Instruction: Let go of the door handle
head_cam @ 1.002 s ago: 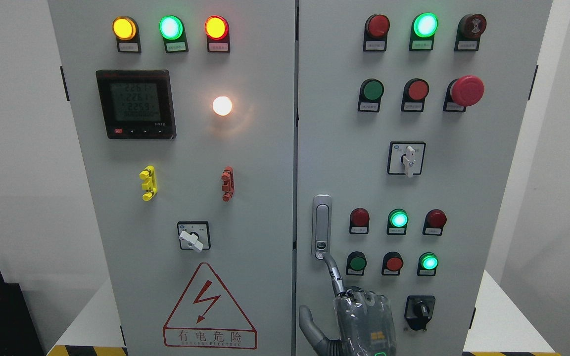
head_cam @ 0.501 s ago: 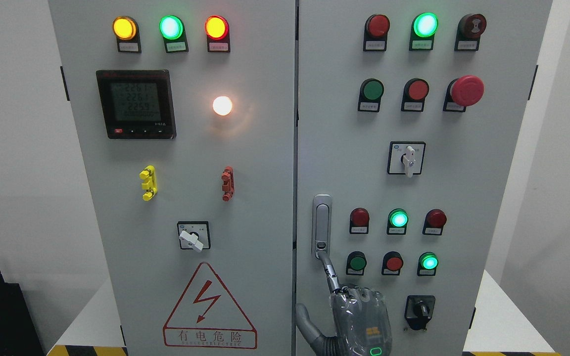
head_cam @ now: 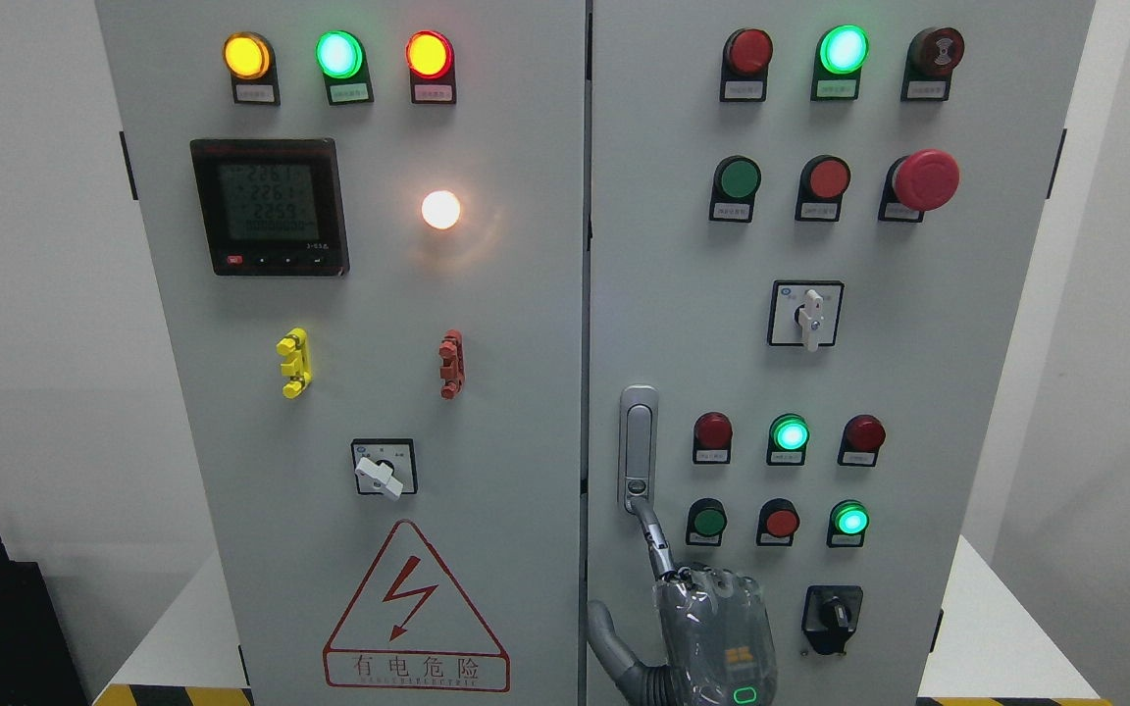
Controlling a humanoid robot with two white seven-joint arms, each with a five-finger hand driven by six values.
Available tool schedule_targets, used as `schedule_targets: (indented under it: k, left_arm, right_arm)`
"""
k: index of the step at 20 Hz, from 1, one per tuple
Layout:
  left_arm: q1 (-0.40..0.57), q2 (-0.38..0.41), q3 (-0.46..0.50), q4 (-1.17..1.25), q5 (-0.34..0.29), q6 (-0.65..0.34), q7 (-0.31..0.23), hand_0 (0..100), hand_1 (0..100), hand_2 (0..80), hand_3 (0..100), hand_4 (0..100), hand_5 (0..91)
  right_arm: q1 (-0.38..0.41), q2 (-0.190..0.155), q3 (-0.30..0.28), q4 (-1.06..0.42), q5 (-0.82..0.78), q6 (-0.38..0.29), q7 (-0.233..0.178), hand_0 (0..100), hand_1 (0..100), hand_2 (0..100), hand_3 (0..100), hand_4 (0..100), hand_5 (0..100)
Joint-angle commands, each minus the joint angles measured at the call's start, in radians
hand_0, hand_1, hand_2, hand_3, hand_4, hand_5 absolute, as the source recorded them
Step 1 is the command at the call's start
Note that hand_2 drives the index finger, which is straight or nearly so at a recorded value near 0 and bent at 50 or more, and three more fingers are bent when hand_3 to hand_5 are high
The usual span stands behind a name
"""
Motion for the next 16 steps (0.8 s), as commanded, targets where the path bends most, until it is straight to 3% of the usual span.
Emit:
schedule_targets:
  k: [1,16]
  left_arm:
    - [-0.031,0.0,-0.011,-0.008,0.0,0.001,0.002,12,39,0.0,0,0,0.0]
    - [-0.031,0.0,-0.011,-0.008,0.0,0.001,0.002,12,39,0.0,0,0,0.0]
  right_arm:
    - [-0.002,-0.001,-0.004,0.013,-0.003,0.001,0.006,39,36,0,100,100,100]
    - [-0.004,-0.002,-0.004,0.022,-0.003,0.001,0.008,39,36,1,100,100,100]
